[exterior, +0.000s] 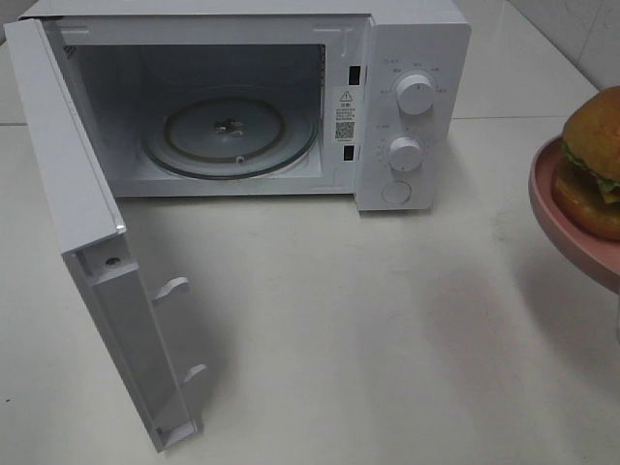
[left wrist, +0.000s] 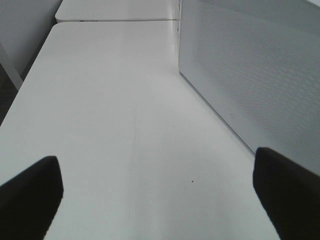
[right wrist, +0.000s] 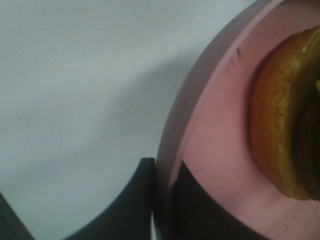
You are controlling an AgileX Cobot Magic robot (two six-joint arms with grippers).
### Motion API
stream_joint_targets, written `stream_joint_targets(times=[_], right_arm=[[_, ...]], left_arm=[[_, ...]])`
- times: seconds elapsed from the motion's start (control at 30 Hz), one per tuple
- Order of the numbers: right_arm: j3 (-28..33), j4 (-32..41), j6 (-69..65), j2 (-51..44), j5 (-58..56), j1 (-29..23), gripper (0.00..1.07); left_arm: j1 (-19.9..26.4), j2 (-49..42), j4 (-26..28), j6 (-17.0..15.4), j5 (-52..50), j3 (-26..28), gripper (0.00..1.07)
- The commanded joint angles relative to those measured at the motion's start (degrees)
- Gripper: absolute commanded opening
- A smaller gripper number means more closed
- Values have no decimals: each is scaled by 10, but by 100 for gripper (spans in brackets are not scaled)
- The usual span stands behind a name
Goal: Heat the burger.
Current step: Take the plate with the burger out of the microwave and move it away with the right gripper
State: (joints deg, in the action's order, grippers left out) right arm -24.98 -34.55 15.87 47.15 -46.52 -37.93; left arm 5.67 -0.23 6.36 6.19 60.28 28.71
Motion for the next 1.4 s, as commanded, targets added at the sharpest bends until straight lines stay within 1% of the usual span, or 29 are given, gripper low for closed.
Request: stream_joint_targets(times=[0.03,0.33,0.67,0.83,1.13,1.3,1.37,1.4], right_arm=[[-5,-34,-17,-5,-9,2,2],[-5,-68,-92,-5,-76,2,2],[-5,-71,-159,-5,-132,2,3],[-5,-78,-210,-5,-180,2,3],[-5,-88,-276,-3,-221,2,3],[-5,-89,-321,16,-235,2,4],[-5,-89,-359,49,-235,2,4],[-5,-89,-359,49,-235,2,4]], left_arm=[[1,-12,2,-2,-7,-2,98],[1,-12,2,-2,-7,-2,98],[1,-12,2,-2,-7,-2,98],[1,-12,2,-2,-7,-2,98],[1,-12,2,-2,-7,-2,98],[1,-12,2,-2,-7,-2,98],[1,-12,2,-2,-7,-2,98],[1,-12,2,-2,-7,-2,98]])
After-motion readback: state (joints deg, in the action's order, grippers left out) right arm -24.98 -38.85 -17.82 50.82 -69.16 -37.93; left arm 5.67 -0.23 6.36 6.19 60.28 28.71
